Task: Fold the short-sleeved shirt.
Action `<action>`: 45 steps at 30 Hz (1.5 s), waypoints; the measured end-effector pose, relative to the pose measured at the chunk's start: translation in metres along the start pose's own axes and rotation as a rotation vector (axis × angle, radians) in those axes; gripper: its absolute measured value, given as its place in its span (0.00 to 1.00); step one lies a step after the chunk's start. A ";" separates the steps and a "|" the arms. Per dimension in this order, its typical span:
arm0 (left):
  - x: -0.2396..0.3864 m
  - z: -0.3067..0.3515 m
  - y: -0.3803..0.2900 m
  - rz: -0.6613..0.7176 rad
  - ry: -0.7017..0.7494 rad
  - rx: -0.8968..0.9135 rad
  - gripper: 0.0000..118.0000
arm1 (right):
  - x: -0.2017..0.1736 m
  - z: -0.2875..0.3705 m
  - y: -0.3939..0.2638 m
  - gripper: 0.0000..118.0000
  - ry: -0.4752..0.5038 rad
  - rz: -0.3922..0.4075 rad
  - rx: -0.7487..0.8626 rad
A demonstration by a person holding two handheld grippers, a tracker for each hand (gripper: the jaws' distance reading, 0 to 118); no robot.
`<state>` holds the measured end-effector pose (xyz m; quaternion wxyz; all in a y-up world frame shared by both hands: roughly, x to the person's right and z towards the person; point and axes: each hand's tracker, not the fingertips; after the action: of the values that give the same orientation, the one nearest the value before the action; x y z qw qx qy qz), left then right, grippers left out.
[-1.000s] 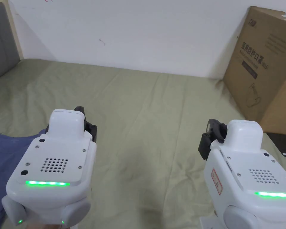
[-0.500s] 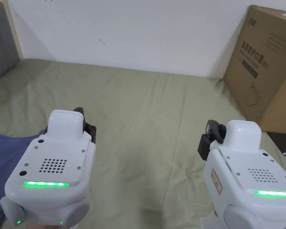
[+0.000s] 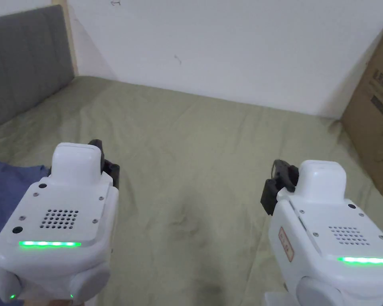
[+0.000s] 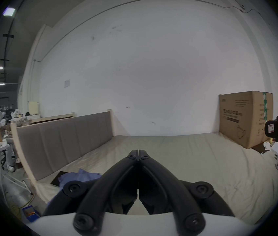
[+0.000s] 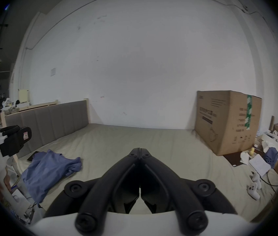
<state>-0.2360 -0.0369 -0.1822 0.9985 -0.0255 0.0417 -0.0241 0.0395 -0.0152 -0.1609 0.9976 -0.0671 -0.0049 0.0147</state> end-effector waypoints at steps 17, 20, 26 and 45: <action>-0.143 0.080 -0.015 0.026 0.456 -0.067 0.00 | -0.148 -0.033 0.006 0.00 0.444 0.050 -0.010; -0.152 0.086 -0.020 0.026 0.491 -0.082 0.00 | -0.159 -0.032 0.005 0.00 0.474 0.057 -0.009; -0.161 0.087 -0.021 0.053 0.517 -0.083 0.00 | -0.168 -0.033 0.004 0.00 0.502 0.068 -0.013; -0.216 -0.219 -0.070 0.065 0.085 -0.744 1.00 | -0.174 -0.097 -0.016 0.00 0.443 0.120 -0.145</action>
<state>-0.4729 -0.1068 -0.3787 0.9185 -0.3842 0.0898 0.0235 -0.1332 -0.0495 -0.2567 0.9643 -0.1404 0.2170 0.0583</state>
